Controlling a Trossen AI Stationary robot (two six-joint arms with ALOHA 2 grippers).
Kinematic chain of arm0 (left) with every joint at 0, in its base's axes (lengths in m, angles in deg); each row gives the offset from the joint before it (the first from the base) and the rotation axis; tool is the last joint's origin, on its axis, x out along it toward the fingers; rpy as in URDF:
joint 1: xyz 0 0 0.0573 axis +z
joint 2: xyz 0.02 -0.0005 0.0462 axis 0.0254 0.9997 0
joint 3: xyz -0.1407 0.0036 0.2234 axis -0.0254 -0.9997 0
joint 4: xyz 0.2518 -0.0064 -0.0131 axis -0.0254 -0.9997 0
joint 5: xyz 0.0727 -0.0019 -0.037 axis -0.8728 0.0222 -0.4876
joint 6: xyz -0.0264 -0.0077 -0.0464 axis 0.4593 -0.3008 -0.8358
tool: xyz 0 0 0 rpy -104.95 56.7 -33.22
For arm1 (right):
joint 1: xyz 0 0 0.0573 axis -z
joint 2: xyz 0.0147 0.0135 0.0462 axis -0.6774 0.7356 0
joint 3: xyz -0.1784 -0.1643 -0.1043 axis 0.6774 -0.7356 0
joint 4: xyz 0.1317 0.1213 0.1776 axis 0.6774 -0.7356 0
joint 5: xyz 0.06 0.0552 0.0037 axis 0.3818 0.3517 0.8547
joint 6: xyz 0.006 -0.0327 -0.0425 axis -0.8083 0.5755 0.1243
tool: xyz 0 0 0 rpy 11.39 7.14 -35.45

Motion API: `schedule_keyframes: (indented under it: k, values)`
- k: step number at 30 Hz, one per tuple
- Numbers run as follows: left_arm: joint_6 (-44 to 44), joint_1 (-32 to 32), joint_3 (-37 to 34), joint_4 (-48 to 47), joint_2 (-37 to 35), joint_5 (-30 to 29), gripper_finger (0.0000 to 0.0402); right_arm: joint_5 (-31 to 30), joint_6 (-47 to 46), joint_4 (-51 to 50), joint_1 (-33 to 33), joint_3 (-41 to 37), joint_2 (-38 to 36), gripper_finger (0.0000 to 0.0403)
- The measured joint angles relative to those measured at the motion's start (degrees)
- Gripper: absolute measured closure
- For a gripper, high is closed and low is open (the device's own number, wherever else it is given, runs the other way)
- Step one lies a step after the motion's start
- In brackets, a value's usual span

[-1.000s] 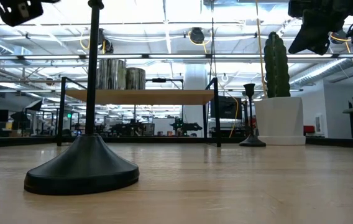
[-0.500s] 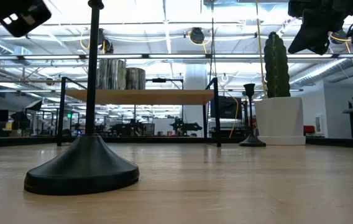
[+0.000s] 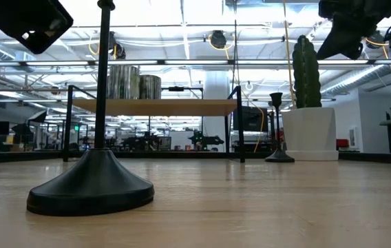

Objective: Pick & Place candle stick holders
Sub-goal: Put the bottom left black candle holder on the shelf

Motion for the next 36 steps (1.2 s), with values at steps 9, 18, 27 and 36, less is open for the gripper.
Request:
schedule_keyframes:
  k: [9, 18, 27, 36]
  values:
    - [-0.5, 0.0, 0.0, 0.3, 1.3, -5.2, 0.0211, -0.7, -1.6, 8.3, -0.1, -8.7, -8.1, 0.0403]
    - [0.4, 0.0, 0.0, 0.1, 1.3, -5.9, 0.0211, -2.4, -1.7, 8.8, -0.1, -11.4, -18.2, 0.0403]
    - [1.4, 0.0, 0.0, 0.3, 1.3, -6.0, 0.0211, -2.4, -3.0, 7.9, -0.1, -11.4, -21.8, 0.0403]
    - [3.5, 2.3, 0.0, 3.5, 1.3, -6.0, 0.0211, -2.3, -5.4, 6.8, -0.1, -11.4, -21.8, 0.0403]
